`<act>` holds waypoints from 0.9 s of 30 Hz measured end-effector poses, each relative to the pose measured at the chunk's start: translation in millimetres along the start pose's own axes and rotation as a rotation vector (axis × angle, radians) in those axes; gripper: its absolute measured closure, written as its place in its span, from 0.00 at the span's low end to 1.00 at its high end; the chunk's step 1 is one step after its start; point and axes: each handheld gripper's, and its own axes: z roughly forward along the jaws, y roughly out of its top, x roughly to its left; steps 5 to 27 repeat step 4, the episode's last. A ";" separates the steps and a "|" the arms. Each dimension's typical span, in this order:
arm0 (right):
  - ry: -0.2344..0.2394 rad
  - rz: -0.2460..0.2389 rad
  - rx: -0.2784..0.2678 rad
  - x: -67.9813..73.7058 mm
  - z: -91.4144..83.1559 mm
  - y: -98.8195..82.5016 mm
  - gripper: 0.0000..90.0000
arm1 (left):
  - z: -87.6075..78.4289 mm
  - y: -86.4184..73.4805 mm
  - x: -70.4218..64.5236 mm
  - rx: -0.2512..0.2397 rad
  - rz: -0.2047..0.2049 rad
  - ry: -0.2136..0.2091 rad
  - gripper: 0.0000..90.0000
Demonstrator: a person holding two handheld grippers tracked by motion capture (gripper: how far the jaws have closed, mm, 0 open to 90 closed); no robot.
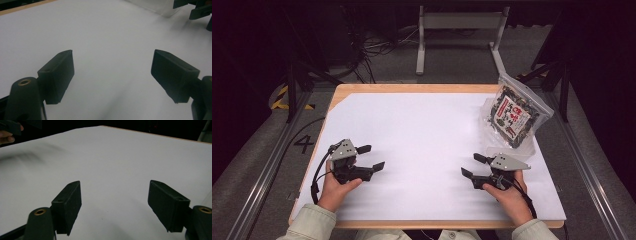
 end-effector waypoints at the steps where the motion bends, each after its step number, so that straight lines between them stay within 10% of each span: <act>1: 0.000 0.000 0.000 0.0 0.0 0.0 0.31 | 0.0 0.0 0.0 0.000 0.000 0.000 0.22; 27: 0.014 -0.004 -0.005 1.4 0.5 0.9 0.31 | 0.1 -0.1 0.5 0.017 -0.007 0.024 0.22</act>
